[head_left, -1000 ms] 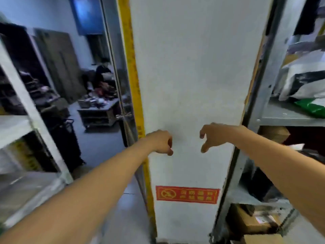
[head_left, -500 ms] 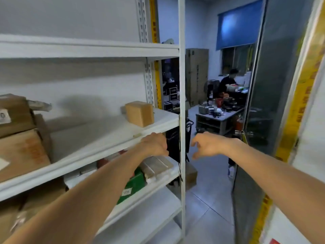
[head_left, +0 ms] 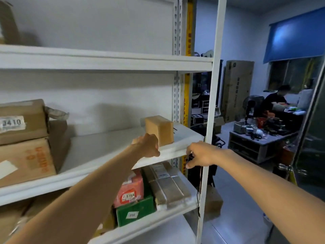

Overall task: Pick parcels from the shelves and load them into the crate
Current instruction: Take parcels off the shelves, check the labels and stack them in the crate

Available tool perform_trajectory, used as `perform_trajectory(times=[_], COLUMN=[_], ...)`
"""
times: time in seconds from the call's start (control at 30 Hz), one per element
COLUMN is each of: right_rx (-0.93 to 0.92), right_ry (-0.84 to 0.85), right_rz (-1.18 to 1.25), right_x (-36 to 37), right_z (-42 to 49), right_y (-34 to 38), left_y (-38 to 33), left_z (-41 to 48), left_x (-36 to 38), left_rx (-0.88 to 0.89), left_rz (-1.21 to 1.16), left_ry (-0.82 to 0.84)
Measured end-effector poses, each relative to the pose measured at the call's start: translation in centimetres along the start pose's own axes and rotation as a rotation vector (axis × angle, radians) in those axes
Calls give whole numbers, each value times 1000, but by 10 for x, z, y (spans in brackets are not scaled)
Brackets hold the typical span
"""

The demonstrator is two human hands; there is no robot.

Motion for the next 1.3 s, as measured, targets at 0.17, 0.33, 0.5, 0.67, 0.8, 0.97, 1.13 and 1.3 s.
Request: perform_trajectory(times=[0.17,0.33,0.5,0.67,0.8,0.97,1.13,1.3], right_rx=[4,20,-37,-109,-159,-227,-269,-313], right_ry=[-70,-104,-199,-269,-286,-353,-347,-459], right_rz=[20,51,142,278,337,452,621,914], right_x=[-19,-37,-42,-31,-27,-17,-10,-24], right_z=[55,102,150,177,189,198,199,191], right_y=[-19,-32,-27,-18,-22,-26,-17,-7], left_y=[17,38,51,53,47,35,36,46], left_z=[55,93,118,131,139,146,144,136], left_x=[-19,-34,-30,-26,-27,-19,-3,-8], left_rx=[-10,-96,-185,-252,-295,-446,-448,-374], left_rz=[-24,34,-94,-164,-213,-662,-939,-1344], left_ry=[-94,-184,-205,-229,-237,-154,-225,-436])
Point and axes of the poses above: each hand's wrist, its own z-axis towards the middle knuckle, its own x-axis out of the palm, y = z × x, the point moved 1 cm from there along z, towards the middle knuckle, and after that the axes turned 14 degrees about -z, right-handed, at the moved point
